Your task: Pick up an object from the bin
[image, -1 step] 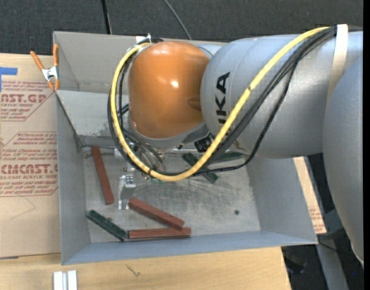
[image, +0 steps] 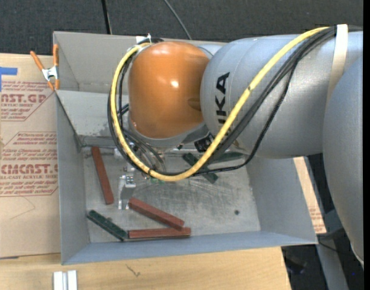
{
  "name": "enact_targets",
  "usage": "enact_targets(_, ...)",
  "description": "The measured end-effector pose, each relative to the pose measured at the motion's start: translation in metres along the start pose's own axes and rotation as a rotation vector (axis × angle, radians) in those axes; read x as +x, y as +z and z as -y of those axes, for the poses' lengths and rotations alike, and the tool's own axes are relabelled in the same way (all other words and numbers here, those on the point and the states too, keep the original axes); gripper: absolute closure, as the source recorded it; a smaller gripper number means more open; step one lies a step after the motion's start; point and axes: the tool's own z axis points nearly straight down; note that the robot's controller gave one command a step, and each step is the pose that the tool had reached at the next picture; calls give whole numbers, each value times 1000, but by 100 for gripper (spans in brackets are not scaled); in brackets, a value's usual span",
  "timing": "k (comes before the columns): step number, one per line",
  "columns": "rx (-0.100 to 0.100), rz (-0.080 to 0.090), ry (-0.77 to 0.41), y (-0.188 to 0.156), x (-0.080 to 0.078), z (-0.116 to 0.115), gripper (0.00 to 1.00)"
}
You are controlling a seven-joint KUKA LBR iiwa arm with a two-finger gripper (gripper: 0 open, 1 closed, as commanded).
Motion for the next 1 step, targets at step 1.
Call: enact_targets(1,-2,5,32,60,5,13,0)
